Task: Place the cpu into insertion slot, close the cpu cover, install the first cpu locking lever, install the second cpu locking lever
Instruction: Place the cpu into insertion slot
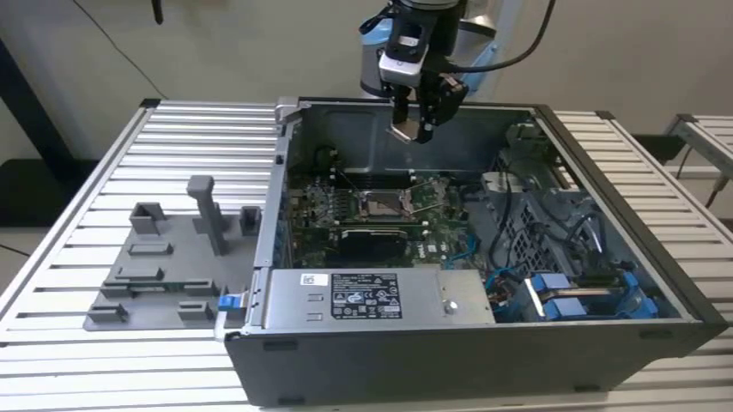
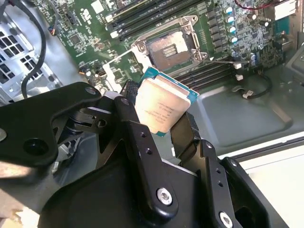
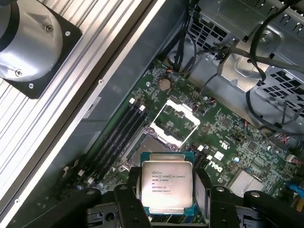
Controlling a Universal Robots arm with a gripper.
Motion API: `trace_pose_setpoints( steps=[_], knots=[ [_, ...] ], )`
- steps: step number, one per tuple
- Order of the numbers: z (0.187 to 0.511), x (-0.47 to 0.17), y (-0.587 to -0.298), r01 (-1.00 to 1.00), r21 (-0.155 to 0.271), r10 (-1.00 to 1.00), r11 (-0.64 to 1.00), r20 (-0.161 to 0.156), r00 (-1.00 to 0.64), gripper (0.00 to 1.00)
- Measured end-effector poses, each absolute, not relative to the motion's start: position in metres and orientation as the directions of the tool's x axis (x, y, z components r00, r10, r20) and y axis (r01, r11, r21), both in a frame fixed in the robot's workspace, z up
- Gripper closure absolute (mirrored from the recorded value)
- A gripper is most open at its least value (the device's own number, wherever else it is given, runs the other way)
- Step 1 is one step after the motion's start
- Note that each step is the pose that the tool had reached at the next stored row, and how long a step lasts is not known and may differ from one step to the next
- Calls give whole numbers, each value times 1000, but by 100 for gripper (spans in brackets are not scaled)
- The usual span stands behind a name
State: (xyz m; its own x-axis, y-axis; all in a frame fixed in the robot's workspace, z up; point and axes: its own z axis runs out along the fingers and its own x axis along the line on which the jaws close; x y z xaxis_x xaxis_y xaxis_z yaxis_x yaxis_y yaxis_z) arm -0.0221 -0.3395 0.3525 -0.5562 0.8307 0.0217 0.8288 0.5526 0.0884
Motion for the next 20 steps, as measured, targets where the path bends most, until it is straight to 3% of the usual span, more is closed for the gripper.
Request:
trace_pose_setpoints(
  steps=[20],
  knots=[
    [341, -22, -339, 938, 88, 941, 336, 22, -339, 46]
  ],
)
